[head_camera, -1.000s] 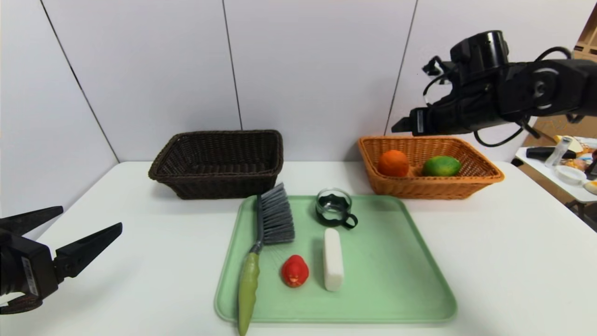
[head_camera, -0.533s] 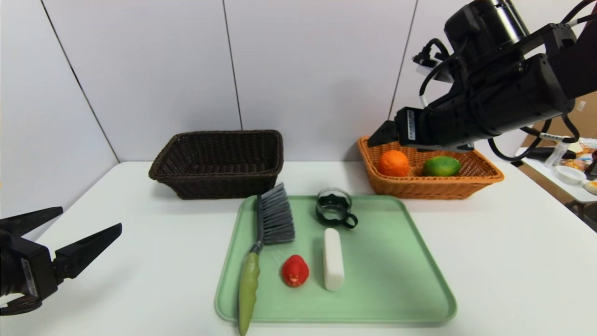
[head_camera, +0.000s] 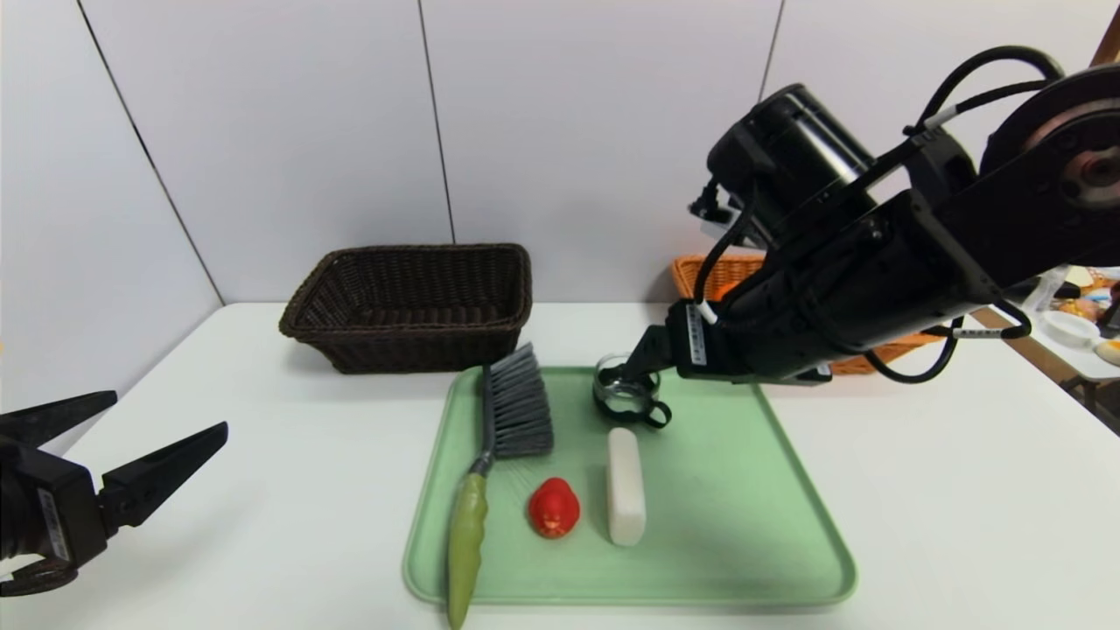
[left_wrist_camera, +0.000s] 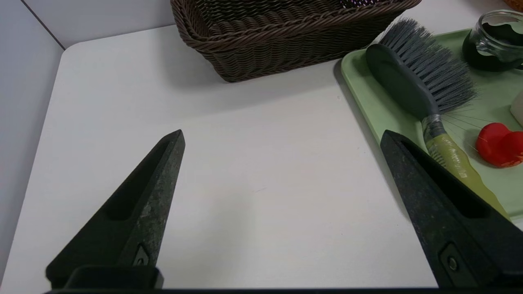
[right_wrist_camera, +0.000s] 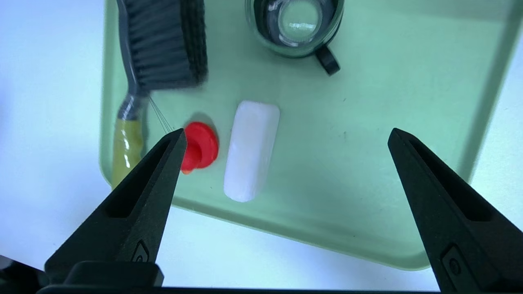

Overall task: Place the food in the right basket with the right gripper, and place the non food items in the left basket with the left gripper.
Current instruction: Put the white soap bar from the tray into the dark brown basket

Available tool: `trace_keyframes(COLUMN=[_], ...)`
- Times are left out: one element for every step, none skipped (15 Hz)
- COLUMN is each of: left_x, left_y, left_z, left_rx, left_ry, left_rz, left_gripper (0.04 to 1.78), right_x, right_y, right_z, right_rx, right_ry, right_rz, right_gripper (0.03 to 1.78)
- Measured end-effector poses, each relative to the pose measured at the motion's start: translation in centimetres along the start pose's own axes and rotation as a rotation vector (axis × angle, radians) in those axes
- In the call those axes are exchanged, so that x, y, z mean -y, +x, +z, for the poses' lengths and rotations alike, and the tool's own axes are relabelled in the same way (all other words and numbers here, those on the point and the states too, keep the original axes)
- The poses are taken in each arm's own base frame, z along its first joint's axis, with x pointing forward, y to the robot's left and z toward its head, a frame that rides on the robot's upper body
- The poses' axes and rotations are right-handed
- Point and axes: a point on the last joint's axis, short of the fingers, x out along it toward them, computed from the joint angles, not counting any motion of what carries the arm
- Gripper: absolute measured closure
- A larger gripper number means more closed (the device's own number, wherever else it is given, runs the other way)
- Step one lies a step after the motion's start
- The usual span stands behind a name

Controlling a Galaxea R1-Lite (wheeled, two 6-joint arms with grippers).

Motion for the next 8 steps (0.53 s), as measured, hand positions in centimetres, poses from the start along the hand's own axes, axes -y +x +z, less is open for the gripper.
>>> trace_keyframes(left_x=[0.0,0.0,0.0,0.0,0.0,0.0,0.0,0.0], left_y=[0.0,0.0,0.0,0.0,0.0,0.0,0.0,-0.1], left_z=[0.0,0.0,0.0,0.0,0.0,-0.1,-0.2,-0.2], left_rx=[0.0,0.0,0.001,0.0,0.0,-0.001,-0.003,-0.005], left_ry=[0.0,0.0,0.0,0.0,0.0,-0.001,-0.002,-0.002], left_rz=[0.0,0.0,0.0,0.0,0.0,-0.001,-0.001,-0.001], left_gripper=[0.13,0.13,0.13,0.13,0.13,0.13,0.13,0.13], right_x=[-0.3,-0.6,-0.9,-1.3,-1.6,-2.0,-2.3,-2.5], right_y=[0.5,1.0,1.5,2.0,2.4,2.9,3.5,4.0], right_z=[-0.6,-1.1,-1.6,-2.2,-2.6,-3.0,-3.2,-3.5], right_rx=[-0.024,-0.043,-0.06,-0.072,-0.081,-0.095,-0.106,-0.117], right_ry=[-0.016,-0.031,-0.047,-0.065,-0.079,-0.091,-0.101,-0.11], right_rz=[-0.005,-0.011,-0.023,-0.041,-0.053,-0.058,-0.061,-0.065], right_gripper=[0.12,0.12,0.12,0.12,0.12,0.12,0.12,0.12])
